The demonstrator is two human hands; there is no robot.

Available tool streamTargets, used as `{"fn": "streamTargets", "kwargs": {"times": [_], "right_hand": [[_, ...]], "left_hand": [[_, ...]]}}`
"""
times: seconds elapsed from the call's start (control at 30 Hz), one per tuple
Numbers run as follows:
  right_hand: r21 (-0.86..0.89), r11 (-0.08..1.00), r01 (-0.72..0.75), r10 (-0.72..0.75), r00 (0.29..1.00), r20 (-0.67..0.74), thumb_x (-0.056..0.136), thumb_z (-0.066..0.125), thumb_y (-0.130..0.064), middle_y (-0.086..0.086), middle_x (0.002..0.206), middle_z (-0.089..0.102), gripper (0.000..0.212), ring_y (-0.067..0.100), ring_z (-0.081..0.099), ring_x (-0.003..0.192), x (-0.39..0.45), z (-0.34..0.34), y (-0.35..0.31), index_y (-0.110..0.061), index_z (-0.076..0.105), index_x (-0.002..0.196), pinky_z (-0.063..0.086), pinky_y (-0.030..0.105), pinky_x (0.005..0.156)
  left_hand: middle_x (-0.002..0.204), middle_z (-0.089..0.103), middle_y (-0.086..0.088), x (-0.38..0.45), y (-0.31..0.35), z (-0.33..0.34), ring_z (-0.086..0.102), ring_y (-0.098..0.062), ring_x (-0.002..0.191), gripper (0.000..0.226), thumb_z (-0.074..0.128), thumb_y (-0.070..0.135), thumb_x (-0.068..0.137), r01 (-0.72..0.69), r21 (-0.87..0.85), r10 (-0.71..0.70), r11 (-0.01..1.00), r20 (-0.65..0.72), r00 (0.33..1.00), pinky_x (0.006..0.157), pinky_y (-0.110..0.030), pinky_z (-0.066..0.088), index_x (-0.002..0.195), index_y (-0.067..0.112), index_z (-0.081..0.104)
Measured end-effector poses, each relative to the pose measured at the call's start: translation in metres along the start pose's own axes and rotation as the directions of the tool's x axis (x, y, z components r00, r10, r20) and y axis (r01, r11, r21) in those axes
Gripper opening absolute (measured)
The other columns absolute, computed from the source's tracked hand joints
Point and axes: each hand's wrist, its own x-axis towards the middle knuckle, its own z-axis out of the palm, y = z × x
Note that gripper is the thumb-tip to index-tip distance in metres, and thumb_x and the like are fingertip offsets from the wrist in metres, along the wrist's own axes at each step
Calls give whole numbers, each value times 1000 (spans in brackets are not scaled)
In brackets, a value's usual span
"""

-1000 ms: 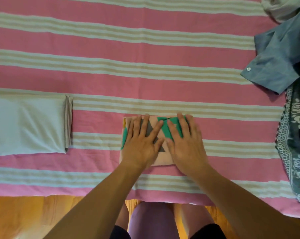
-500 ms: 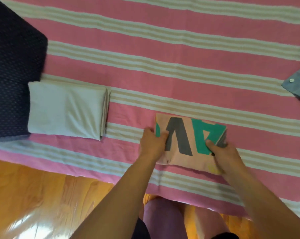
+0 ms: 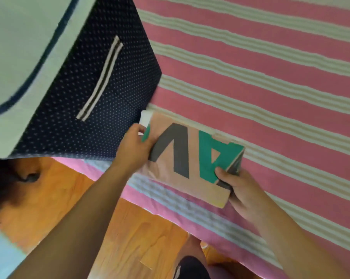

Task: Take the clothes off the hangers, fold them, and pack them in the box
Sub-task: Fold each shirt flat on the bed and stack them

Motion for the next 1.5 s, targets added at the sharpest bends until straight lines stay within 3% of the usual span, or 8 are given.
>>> {"fn": "streamTargets", "kwargs": {"times": [0.23, 0.77, 0.97, 1.1, 1.2, 1.3, 1.4, 1.5], "right_hand": [[-596, 798, -85, -117, 949, -292, 94, 69, -24, 4, 107, 74, 24, 19, 71, 90, 87, 28, 21, -14, 65, 115, 54, 25, 66], [-307, 939, -153, 68, 960, -272, 92, 71, -11, 11, 94, 78, 19, 28, 76, 85, 118, 45, -24, -6, 70, 110, 61, 46, 82], [-979, 192, 66, 46, 996, 76, 95, 68, -31, -1, 114, 68, 24, 19, 65, 102, 163, 120, -119, -19, 61, 114, 50, 30, 90], [-980, -119, 160, -394, 898, 195, 95, 62, -45, 5, 146, 49, 55, 28, 44, 134, 193, 153, -129, -25, 46, 143, 38, 38, 107], [-959, 278, 63, -586, 801, -118, 97, 56, -43, 12, 155, 36, 65, 34, 34, 142, 185, 127, -92, -20, 33, 154, 30, 46, 117], [-750, 656, -83, -306, 879, -366, 92, 62, -38, 11, 156, 34, 81, 37, 46, 134, 156, 98, -30, -25, 17, 158, 47, 49, 105], [-208, 961, -181, 93, 923, -372, 80, 69, -29, 9, 139, 57, 90, 34, 70, 103, 145, 116, 8, -43, 16, 151, 61, 47, 70], [-277, 957, -86, -29, 922, -386, 81, 55, -42, 8, 130, 63, 54, 34, 69, 100, 189, 131, 28, -47, 41, 133, 59, 54, 78]], "left_hand": [[133, 52, -17, 58, -45, 18, 58, -38, 115, 46, 51, 30, 104, 21, 396, -38, 918, 35, 999, 92, -49, 48, 143, 12, 36], [110, 73, -10, 52, -77, 44, 70, -27, 92, 36, 68, 37, 96, 473, -355, -427, 806, 203, 881, 78, -37, 55, 118, 8, 65], [105, 78, -7, -23, -74, 70, 72, -25, 97, 27, 49, 30, 107, 537, -826, -459, 170, 415, 785, 88, -43, 57, 115, 12, 67], [89, 77, -7, -14, -85, 79, 74, -27, 83, 36, 41, 33, 110, 540, -716, -491, 442, 311, 814, 80, -40, 60, 100, 12, 68], [74, 69, -6, -12, -96, 69, 63, -26, 64, 33, 50, 30, 103, 504, -498, -517, 706, 123, 847, 67, -40, 52, 89, 3, 63], [111, 53, -4, -17, -81, 52, 52, -26, 94, 21, 64, 19, 92, 159, -69, -172, 985, -279, 945, 82, -43, 48, 110, 13, 55], [141, 45, -13, -1, -72, 50, 42, -34, 128, 45, 62, 24, 88, -312, 404, 417, 860, -202, 886, 104, -51, 40, 132, 19, 57], [159, 32, -18, 40, -71, 47, 29, -40, 145, 54, 41, 37, 99, -325, 485, 380, 812, -16, 925, 115, -56, 32, 151, 23, 46]]}}
